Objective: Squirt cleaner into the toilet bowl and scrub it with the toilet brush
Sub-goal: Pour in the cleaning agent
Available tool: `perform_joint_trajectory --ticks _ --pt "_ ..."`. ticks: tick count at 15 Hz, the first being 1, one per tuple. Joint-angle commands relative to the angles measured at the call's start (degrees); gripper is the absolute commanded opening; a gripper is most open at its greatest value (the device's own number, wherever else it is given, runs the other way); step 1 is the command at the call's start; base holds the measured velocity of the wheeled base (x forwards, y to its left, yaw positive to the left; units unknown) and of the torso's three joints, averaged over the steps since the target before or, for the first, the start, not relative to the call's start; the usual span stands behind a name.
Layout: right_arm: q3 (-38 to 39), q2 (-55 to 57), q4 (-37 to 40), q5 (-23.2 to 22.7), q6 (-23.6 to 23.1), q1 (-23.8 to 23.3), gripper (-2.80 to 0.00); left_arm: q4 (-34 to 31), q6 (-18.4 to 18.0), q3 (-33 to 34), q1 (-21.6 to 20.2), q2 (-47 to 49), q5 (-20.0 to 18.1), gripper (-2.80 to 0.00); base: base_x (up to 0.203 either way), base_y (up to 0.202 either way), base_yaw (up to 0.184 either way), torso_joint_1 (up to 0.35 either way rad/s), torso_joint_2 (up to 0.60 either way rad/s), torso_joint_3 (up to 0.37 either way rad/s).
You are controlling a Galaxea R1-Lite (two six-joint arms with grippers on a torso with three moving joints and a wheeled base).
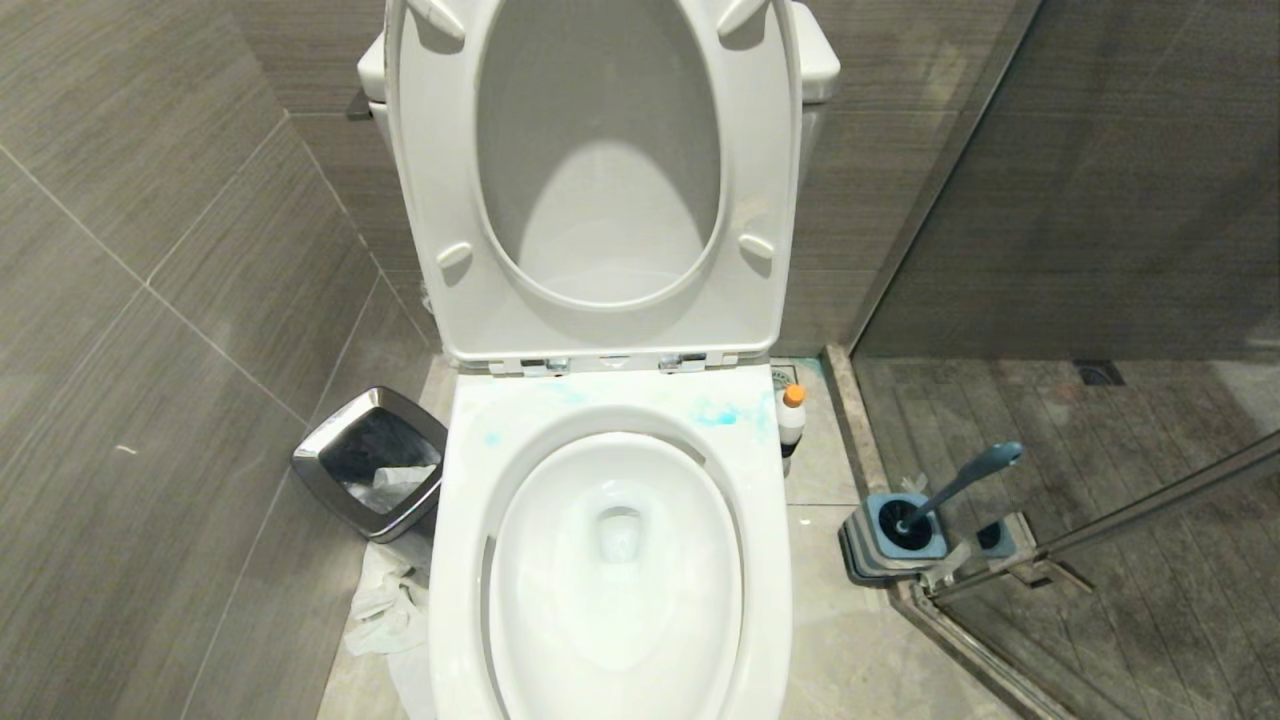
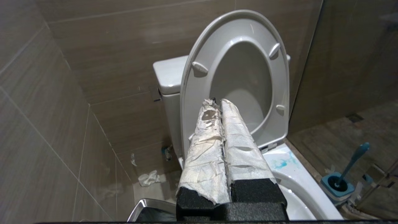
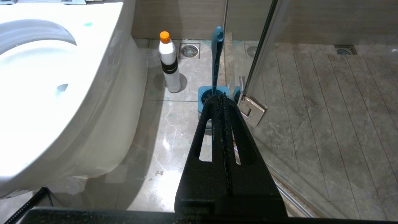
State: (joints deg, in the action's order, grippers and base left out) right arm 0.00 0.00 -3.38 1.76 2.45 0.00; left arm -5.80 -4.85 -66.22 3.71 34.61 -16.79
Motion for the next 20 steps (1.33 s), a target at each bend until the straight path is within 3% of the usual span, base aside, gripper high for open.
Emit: perform_joint_trajectory --ticks 1,11,14,20 --pt "1.41 0.0 -0.05 0.0 0.01 0.0 -2.8 -1.71 0.77 2.56 -1.11 -8.57 -0.68 -2.8 0.0 0.0 0.0 0.0 0.0 0.0" --pt "1.48 0.0 -0.05 0.0 0.01 0.0 -2.8 -9.2 1.42 12.0 -2.76 -24.19 -5.33 -2.8 0.0 0.0 0.0 0.0 0.0 0.0" --pt "1.41 0.0 -0.05 0.0 0.01 0.0 -2.8 -10.52 3.23 16.01 -4.01 -31.08 -6.84 -2.8 0.0 0.0 0.0 0.0 0.0 0.0" --pt "1.45 0.0 -0.05 0.0 0.01 0.0 -2.8 -12.25 2.89 23.1 -4.07 -34.61 -5.06 -2.8 0.0 0.0 0.0 0.0 0.0 0.0"
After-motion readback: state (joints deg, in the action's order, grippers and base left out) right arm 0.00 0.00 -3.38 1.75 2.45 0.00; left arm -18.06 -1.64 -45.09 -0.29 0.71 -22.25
